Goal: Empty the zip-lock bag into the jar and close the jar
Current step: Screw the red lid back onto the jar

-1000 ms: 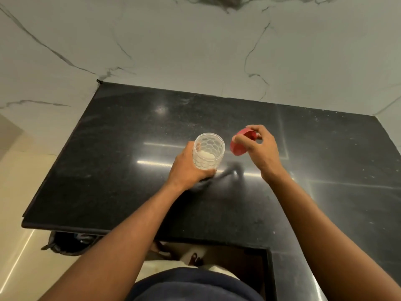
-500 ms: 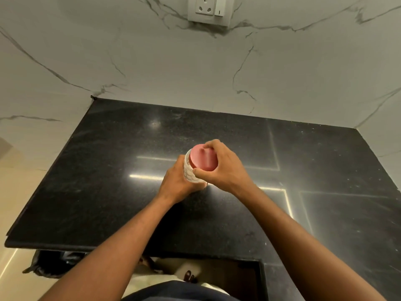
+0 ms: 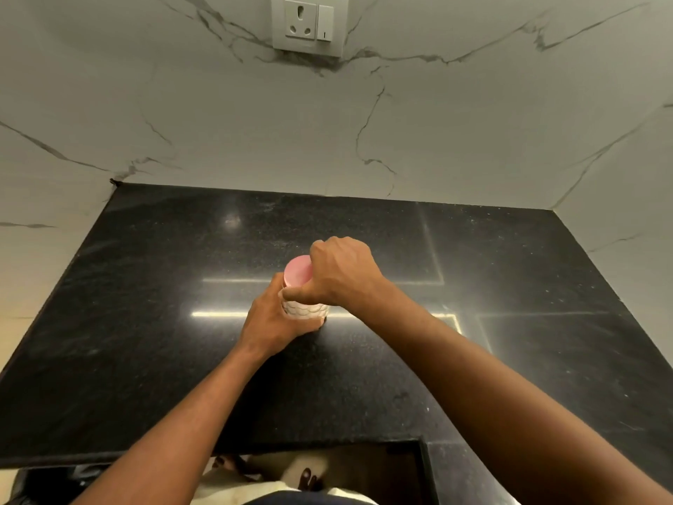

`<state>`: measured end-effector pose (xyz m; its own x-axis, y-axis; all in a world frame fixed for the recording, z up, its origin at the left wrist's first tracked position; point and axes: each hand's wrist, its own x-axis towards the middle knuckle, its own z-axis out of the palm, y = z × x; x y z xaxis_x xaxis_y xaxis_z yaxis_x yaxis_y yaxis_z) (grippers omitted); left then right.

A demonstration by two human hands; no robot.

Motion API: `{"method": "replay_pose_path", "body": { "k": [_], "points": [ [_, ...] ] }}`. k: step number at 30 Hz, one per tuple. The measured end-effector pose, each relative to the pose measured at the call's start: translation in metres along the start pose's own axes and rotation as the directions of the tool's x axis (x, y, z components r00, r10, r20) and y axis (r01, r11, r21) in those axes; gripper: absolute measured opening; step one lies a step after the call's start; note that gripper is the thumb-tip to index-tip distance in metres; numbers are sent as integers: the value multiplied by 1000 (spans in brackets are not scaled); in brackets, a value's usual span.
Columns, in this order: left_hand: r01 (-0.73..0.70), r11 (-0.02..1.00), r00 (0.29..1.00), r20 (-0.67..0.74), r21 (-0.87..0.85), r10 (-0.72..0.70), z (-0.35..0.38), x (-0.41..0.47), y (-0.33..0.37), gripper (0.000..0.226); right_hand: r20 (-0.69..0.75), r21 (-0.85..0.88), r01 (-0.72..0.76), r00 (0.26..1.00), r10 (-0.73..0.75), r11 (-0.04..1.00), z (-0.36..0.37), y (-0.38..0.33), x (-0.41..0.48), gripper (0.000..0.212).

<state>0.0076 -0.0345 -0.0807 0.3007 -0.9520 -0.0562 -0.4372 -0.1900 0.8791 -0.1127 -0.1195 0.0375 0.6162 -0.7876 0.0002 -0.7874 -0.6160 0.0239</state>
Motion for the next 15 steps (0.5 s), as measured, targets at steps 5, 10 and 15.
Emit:
{"method": "replay_pose_path", "body": {
  "k": [5, 10, 15],
  "points": [
    [8, 1000, 1000, 3, -16, -8, 1, 1, -2, 86, 119, 88, 9, 993, -20, 996, 2, 4, 6, 64],
    [-7, 999, 1000, 26, -46, 8, 1, 0, -4, 101, 228, 132, 93, 966, -122, 987, -5, 9, 15, 78],
    [4, 999, 1000, 22, -51, -3, 1, -1, -4, 99, 282, 154, 186, 933, -224, 970, -12, 10, 18, 93]
  ]
}}
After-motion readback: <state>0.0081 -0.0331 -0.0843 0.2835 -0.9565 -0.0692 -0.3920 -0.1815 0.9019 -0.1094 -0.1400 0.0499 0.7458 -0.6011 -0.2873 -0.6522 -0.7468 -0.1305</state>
